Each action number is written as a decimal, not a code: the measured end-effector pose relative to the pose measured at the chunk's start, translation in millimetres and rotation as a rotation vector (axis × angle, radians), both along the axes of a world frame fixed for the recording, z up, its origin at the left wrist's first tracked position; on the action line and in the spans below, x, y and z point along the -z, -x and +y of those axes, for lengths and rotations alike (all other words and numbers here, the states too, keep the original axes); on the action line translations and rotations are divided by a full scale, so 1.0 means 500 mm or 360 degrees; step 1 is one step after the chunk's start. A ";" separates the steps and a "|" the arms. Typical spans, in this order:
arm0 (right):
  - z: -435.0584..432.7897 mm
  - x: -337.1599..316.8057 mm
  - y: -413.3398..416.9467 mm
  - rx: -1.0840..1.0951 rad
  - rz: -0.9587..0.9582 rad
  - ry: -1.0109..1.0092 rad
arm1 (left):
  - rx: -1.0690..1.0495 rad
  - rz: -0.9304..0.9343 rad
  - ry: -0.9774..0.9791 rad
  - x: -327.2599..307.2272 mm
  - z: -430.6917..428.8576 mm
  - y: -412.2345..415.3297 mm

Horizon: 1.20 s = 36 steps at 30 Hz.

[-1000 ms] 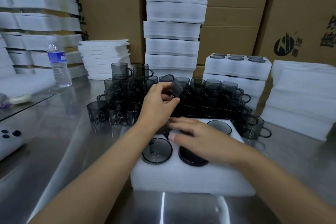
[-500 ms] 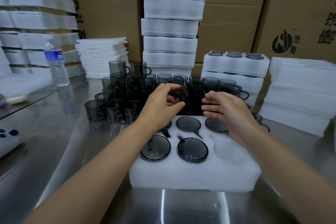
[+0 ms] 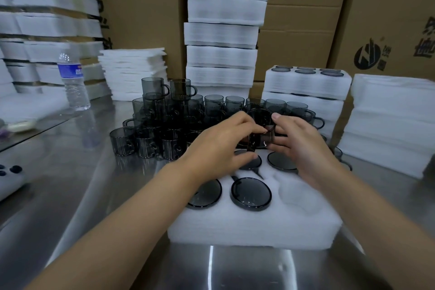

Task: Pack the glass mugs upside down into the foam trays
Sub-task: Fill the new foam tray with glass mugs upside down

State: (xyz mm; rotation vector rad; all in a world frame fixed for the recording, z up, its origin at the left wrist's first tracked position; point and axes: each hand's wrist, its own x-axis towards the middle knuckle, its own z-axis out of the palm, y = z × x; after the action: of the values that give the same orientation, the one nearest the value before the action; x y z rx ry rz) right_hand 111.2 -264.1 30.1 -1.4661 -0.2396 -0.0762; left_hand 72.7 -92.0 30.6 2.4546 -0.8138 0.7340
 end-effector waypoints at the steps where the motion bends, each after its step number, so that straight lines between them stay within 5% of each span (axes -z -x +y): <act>1: 0.000 0.000 -0.001 0.0014 0.0005 -0.0007 | 0.0010 -0.0005 0.0033 0.000 0.001 -0.001; 14: -0.003 0.005 -0.005 -0.0003 -0.0058 -0.0132 | -0.0189 0.0332 0.0253 0.009 0.009 -0.020; 36: -0.002 0.010 -0.015 -0.0037 -0.0089 -0.0117 | -0.0108 0.0262 0.0269 0.007 0.009 -0.018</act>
State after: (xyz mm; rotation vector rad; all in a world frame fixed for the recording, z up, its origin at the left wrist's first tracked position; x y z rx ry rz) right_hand 118.6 -265.2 25.1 -1.3892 -0.2963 -0.1064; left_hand 81.7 -87.7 27.1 2.3628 -0.5851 0.5891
